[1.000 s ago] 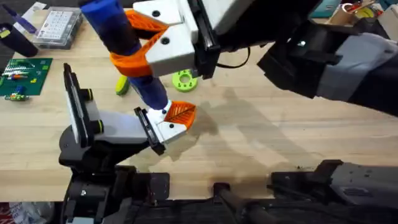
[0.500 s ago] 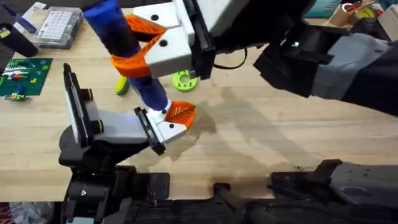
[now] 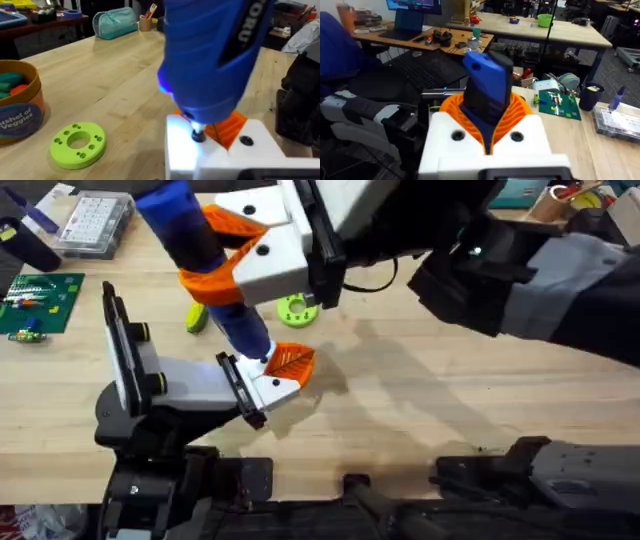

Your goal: Pick up the gripper from the table and insert it into the empty holder that is missing its gripper. Then pick up a screw, insert it into the mounting hole, and use the screwdriver to tighten it. Finally, clean up the table by picking up the vegetable and placing it into the bucket.

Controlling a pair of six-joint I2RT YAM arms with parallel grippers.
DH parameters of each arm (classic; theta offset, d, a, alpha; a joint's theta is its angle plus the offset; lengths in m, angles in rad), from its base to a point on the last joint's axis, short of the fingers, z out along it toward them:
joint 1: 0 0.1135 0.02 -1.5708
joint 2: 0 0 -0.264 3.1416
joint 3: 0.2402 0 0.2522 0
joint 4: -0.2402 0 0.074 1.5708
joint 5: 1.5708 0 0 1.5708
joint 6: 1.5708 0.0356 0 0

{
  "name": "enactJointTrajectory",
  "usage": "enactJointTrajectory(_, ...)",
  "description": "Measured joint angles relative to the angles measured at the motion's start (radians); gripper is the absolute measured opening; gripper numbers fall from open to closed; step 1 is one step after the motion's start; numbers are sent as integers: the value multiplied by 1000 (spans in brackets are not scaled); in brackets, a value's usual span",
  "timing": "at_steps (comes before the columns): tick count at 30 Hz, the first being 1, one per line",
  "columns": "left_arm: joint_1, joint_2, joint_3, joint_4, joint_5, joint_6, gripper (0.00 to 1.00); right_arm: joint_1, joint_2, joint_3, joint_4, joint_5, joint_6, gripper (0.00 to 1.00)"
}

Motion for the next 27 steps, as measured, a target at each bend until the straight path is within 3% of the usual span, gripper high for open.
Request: enactJointTrajectory(27,0,6,0,-3,21,-15,13,0,-10,-21,-13,7,24,28)
